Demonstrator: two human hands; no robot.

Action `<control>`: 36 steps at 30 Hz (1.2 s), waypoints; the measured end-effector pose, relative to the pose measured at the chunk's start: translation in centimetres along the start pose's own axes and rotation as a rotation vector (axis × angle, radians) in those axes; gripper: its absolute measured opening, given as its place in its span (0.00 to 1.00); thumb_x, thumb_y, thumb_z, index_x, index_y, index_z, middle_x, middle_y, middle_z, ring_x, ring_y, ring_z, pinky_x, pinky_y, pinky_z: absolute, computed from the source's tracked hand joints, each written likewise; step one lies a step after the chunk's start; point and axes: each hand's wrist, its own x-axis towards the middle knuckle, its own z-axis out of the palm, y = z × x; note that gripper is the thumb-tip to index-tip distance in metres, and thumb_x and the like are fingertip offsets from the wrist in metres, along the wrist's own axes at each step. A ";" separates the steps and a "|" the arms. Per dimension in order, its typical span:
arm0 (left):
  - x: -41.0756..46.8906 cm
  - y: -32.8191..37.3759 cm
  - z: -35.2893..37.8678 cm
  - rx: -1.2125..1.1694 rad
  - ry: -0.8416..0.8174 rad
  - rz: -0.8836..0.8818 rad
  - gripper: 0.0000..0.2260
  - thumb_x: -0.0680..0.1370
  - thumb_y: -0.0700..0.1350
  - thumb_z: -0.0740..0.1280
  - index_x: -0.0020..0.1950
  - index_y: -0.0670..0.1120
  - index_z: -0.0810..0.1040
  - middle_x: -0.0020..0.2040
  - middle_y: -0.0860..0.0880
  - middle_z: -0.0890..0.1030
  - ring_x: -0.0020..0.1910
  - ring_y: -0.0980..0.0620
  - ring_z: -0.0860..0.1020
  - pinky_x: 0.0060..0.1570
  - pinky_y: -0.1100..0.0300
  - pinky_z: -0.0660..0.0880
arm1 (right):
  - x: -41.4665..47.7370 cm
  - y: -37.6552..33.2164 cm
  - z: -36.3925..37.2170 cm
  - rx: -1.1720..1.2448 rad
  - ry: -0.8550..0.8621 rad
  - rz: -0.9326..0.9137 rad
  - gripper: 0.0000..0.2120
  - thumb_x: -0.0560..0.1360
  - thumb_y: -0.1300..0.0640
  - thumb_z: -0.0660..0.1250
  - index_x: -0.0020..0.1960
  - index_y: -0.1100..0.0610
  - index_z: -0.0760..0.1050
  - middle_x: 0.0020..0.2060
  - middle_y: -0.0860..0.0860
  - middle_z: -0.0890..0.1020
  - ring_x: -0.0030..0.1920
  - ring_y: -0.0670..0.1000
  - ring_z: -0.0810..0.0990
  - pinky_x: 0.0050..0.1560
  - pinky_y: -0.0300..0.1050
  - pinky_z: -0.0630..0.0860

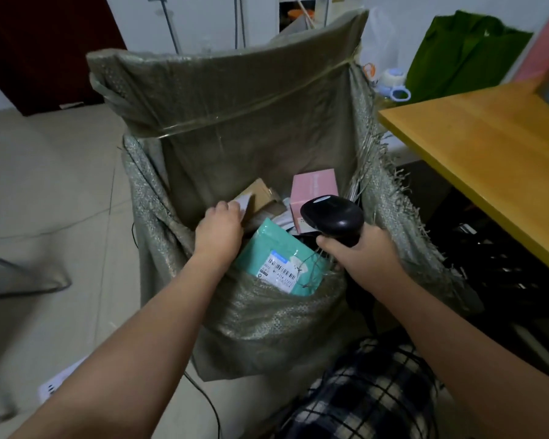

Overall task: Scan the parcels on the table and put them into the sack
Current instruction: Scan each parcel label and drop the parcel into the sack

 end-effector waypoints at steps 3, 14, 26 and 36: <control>0.6 0.8 1.6 0.068 -0.216 -0.010 0.20 0.79 0.54 0.62 0.64 0.41 0.70 0.61 0.39 0.73 0.60 0.39 0.72 0.56 0.50 0.70 | -0.1 0.8 -0.2 -0.011 0.000 0.032 0.08 0.68 0.53 0.76 0.42 0.57 0.80 0.31 0.47 0.81 0.33 0.38 0.78 0.35 0.36 0.72; -0.7 16.0 -4.0 -0.176 0.079 0.466 0.17 0.79 0.52 0.62 0.62 0.43 0.74 0.56 0.41 0.76 0.56 0.39 0.73 0.52 0.49 0.71 | -4.8 2.5 -10.7 0.078 0.248 0.144 0.06 0.71 0.54 0.74 0.44 0.54 0.79 0.29 0.48 0.79 0.35 0.49 0.79 0.37 0.43 0.74; -10.9 46.5 -10.2 -0.581 -0.140 1.160 0.16 0.78 0.49 0.66 0.63 0.45 0.75 0.58 0.44 0.77 0.58 0.44 0.73 0.58 0.54 0.69 | -24.1 6.7 -34.7 0.009 0.987 0.365 0.09 0.71 0.54 0.73 0.39 0.59 0.78 0.27 0.55 0.78 0.33 0.60 0.80 0.40 0.58 0.77; -19.3 64.3 -10.8 -0.910 -0.453 1.282 0.19 0.77 0.49 0.69 0.65 0.43 0.73 0.59 0.43 0.73 0.51 0.51 0.72 0.52 0.63 0.67 | -35.8 9.0 -44.6 0.159 1.355 0.428 0.05 0.71 0.54 0.73 0.44 0.55 0.79 0.35 0.55 0.81 0.39 0.57 0.81 0.44 0.55 0.76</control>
